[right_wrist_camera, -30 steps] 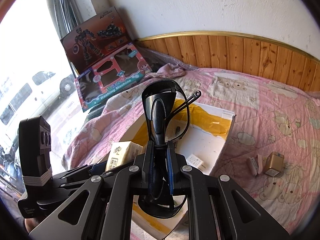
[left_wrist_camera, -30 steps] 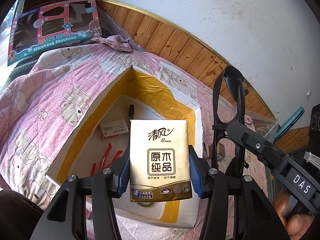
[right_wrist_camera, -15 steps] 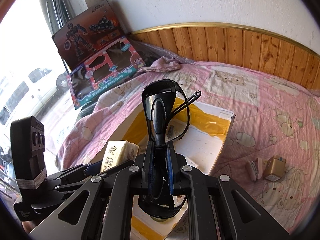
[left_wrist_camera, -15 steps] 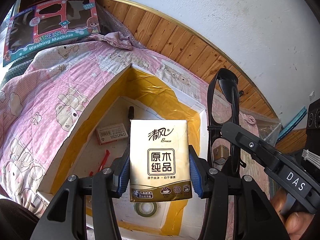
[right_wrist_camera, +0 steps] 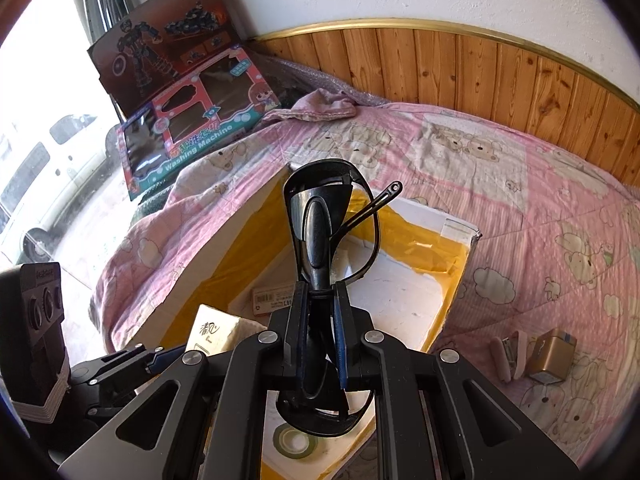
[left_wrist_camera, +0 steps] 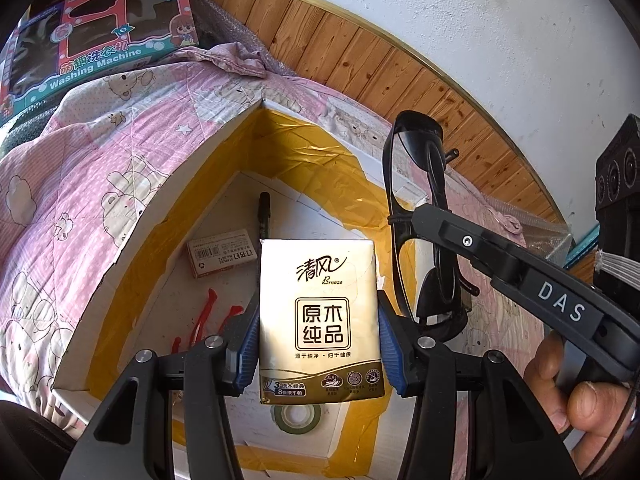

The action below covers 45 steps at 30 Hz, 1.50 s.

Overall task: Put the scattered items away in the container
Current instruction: 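Lower the tissue pack with the left tool while the right tool lowers the glasses into the box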

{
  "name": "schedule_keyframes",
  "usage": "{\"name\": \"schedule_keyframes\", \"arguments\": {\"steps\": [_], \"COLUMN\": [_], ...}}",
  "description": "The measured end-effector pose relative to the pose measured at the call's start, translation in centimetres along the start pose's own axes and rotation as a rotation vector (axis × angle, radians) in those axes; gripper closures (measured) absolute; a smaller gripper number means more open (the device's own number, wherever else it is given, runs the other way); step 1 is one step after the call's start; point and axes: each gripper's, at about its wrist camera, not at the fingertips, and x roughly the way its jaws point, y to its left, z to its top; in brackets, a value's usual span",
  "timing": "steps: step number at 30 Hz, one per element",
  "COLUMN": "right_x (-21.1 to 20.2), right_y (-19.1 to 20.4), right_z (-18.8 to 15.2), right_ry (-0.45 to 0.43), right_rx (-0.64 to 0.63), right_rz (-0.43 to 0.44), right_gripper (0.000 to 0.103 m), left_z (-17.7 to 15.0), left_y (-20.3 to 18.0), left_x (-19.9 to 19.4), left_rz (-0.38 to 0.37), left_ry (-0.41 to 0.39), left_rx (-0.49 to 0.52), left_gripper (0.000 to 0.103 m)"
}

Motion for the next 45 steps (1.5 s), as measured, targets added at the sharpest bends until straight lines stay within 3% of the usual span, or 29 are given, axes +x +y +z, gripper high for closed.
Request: {"name": "schedule_keyframes", "arguments": {"steps": [28,36,43,45], "right_x": [8.5,10.9,12.3,12.6], "right_y": [0.4,-0.2,0.1,0.1], "right_z": [2.5,3.1,3.6,3.6], "right_ry": [0.203,0.278,0.319,0.320], "right_rx": [-0.121,-0.095,-0.100,-0.102], "right_rz": [-0.029,-0.031,-0.044,-0.050], "right_gripper": [0.091,0.091,0.090,0.085], "left_z": [-2.2,-0.9,0.5,0.6], "left_y": [1.2,1.9,2.2,2.3], "left_x": [1.6,1.2,1.3,1.9], "left_rz": [0.018,0.091,0.075,0.075], "left_ry": [0.088,0.056,0.064,0.086], "left_rx": [-0.002,0.020,-0.006,-0.014], "left_gripper": [0.051,0.051,0.051,0.051]}}
